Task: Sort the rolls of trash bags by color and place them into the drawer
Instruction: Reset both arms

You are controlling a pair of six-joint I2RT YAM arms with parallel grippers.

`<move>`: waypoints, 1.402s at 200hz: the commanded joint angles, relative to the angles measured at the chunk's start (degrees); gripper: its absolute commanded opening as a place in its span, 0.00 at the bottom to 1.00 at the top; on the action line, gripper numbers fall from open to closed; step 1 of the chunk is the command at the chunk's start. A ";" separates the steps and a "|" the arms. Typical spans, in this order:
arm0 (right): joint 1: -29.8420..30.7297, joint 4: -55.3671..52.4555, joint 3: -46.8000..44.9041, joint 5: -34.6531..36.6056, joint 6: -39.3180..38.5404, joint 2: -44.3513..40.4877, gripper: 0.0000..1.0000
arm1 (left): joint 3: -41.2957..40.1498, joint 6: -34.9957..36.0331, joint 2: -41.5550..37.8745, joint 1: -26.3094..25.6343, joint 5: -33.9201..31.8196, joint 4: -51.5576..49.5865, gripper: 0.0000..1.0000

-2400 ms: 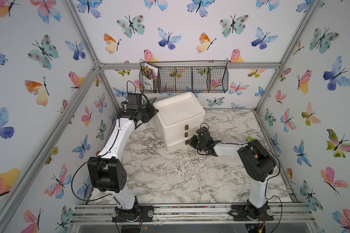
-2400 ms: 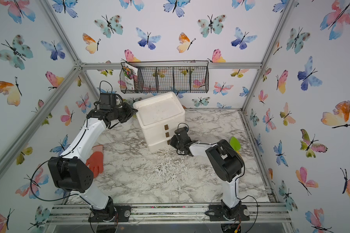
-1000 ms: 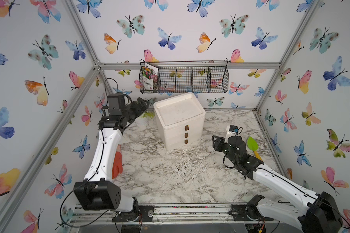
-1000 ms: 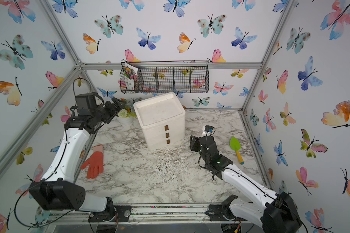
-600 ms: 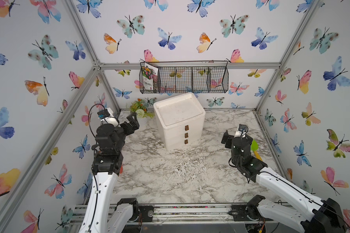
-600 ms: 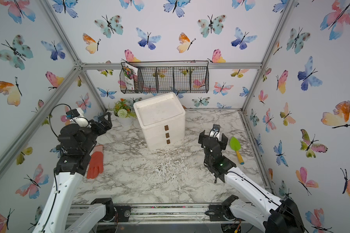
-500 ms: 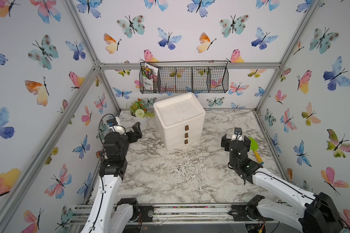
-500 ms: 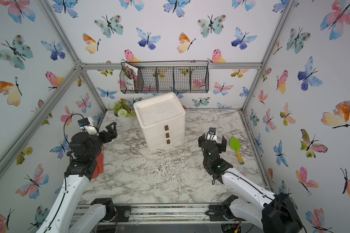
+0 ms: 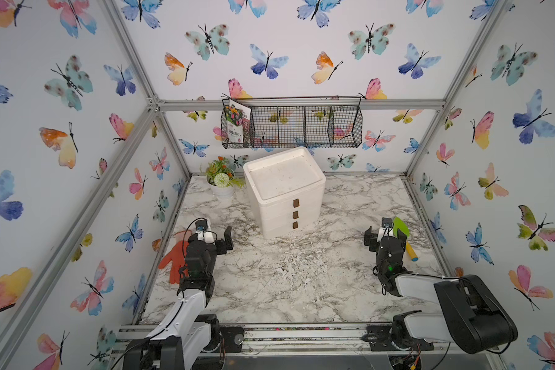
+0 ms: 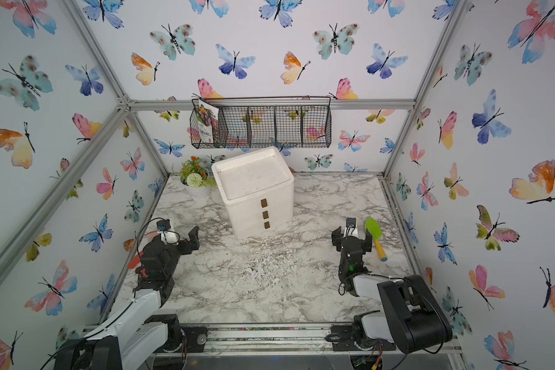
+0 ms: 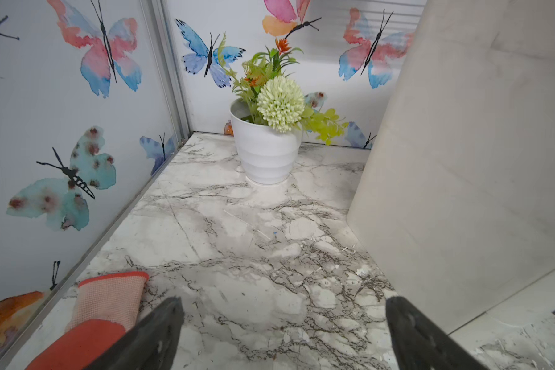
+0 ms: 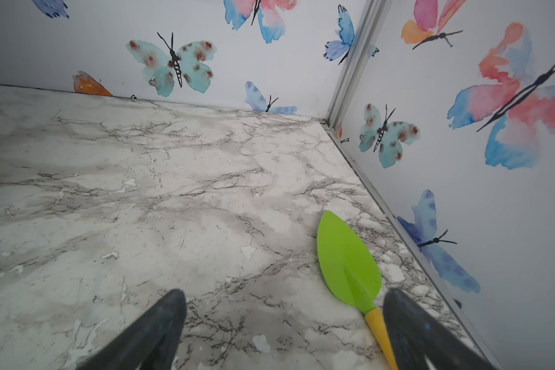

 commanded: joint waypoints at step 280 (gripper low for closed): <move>-8.46 13.50 1.61 -21.22 2.13 11.07 0.98 | -0.57 3.64 24.29 -3.24 -2.87 26.79 0.99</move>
